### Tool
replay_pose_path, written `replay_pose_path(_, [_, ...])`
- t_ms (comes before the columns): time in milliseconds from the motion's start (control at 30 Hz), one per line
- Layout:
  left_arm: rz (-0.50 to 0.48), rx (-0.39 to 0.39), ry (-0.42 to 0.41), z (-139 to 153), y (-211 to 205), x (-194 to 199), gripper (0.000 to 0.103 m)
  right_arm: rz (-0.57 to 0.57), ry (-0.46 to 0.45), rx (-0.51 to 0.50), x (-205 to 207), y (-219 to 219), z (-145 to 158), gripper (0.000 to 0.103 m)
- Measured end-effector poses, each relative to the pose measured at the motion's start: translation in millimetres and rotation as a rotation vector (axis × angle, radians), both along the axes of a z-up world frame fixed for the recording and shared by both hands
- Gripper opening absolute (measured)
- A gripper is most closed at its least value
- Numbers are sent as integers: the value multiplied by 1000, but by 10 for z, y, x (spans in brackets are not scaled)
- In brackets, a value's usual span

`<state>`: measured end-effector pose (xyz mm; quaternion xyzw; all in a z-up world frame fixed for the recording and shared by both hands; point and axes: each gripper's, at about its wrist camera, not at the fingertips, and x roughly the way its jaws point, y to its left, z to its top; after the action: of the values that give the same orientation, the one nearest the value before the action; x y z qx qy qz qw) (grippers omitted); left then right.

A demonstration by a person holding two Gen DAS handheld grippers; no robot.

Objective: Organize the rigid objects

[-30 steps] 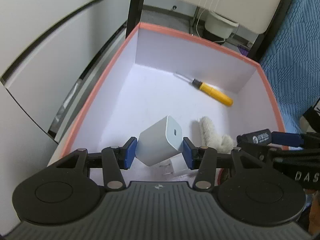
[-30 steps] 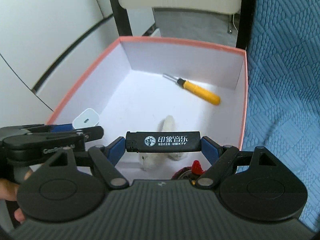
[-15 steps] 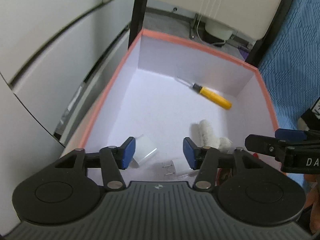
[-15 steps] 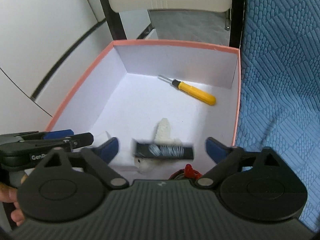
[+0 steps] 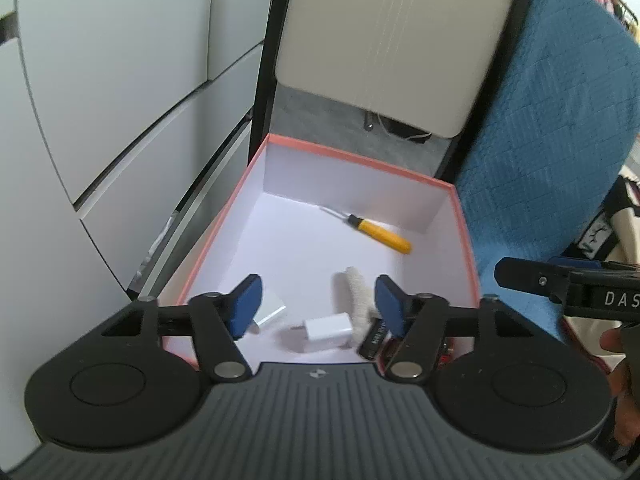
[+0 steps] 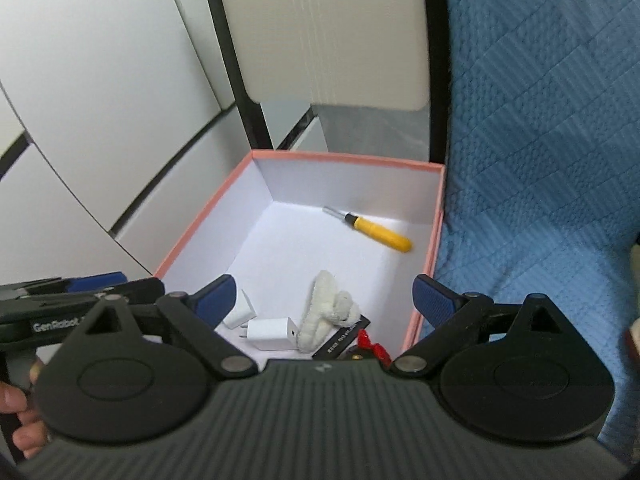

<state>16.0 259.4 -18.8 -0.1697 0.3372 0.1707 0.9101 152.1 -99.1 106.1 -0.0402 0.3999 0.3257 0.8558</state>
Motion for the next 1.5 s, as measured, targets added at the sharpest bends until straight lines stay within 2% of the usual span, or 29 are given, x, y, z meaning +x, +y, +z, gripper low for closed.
replay_pose_path(133, [0, -6, -20, 143, -211, -196, 74, 3, -23, 12, -156, -207, 138, 97])
replay_pose_path(233, [21, -21, -30, 227, -337, -316, 84, -9, -43, 18, -275, -351, 188, 97])
replay_pose_path(367, [28, 23, -30, 303, -583, -455, 94, -15, -38, 24, -422, -528, 177, 97])
replay_pose_path(467, [31, 38, -25, 317, -725, -576, 97, -10, -48, 14, -546, -621, 161, 97])
replay_pose_path(767, [63, 22, -36, 242, -969, -886, 98, -9, -58, 23, -800, -886, 93, 97])
replay_pose_path(1033, [71, 43, -41, 192, -1140, -983, 98, 6, -68, 24, -911, -1017, -10, 97])
replay_pose_path(1200, [70, 82, -35, 213, -1219, -997, 98, 0, -81, 33, -921, -1084, -15, 97])
replay_pose_path(1500, [80, 80, -61, 280, -1282, -1077, 98, 0, -107, 42, -1003, -1157, 48, 97])
